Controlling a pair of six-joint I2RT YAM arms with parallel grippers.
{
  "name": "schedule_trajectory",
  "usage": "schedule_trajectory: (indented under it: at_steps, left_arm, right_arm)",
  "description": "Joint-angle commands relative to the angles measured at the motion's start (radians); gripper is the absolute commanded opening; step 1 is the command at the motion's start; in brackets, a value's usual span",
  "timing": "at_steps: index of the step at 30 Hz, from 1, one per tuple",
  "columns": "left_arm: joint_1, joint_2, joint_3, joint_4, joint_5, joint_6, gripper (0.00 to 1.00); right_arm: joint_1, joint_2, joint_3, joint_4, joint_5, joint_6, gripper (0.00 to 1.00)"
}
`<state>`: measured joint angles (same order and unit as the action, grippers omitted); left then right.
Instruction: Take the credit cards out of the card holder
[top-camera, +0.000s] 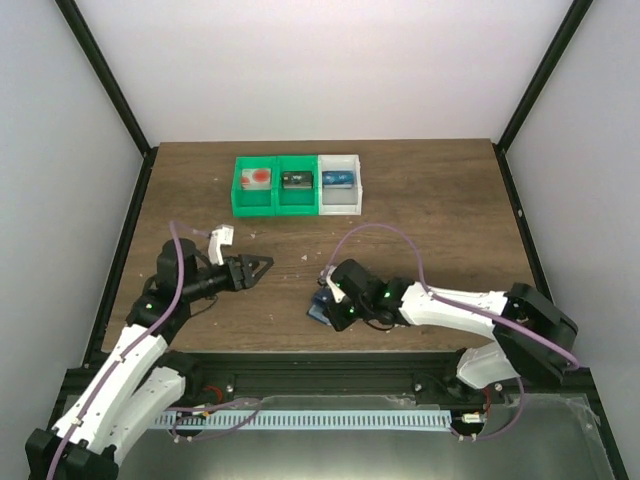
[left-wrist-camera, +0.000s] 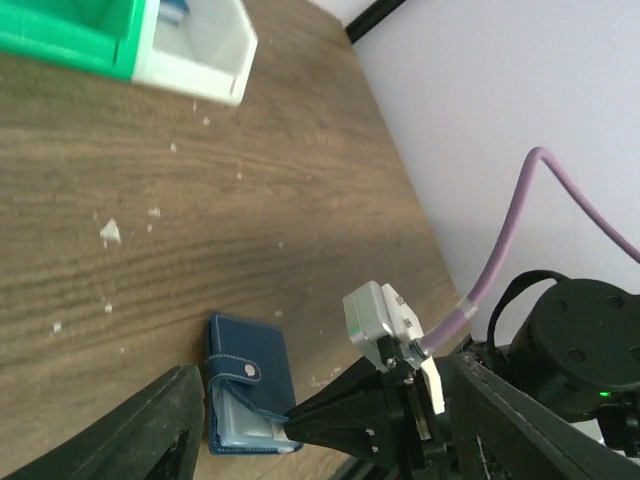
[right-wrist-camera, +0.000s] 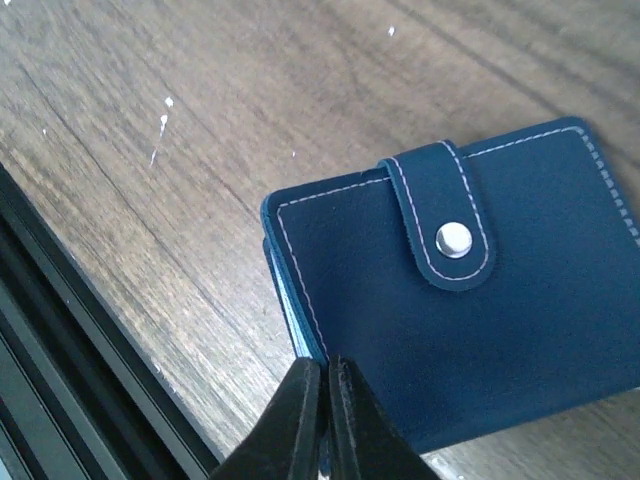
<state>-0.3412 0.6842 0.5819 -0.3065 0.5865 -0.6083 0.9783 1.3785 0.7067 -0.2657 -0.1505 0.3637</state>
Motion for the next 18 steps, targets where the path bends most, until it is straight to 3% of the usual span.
schedule_trajectory:
  at_steps: [1, 8, 18]
  left_arm:
    - [-0.002, 0.008, -0.068, 0.063, 0.066, -0.072, 0.67]
    - [-0.004, 0.016, -0.185, 0.187, 0.117, -0.141, 0.6]
    - [-0.042, 0.113, -0.281, 0.343, 0.135, -0.184, 0.49]
  right_arm:
    - [0.024, 0.025, -0.012, 0.027, -0.033, 0.045, 0.08]
    - [0.025, -0.081, -0.031, 0.007, -0.065, 0.123, 0.3]
    - [-0.056, -0.199, -0.115, 0.012, -0.024, 0.405, 0.34]
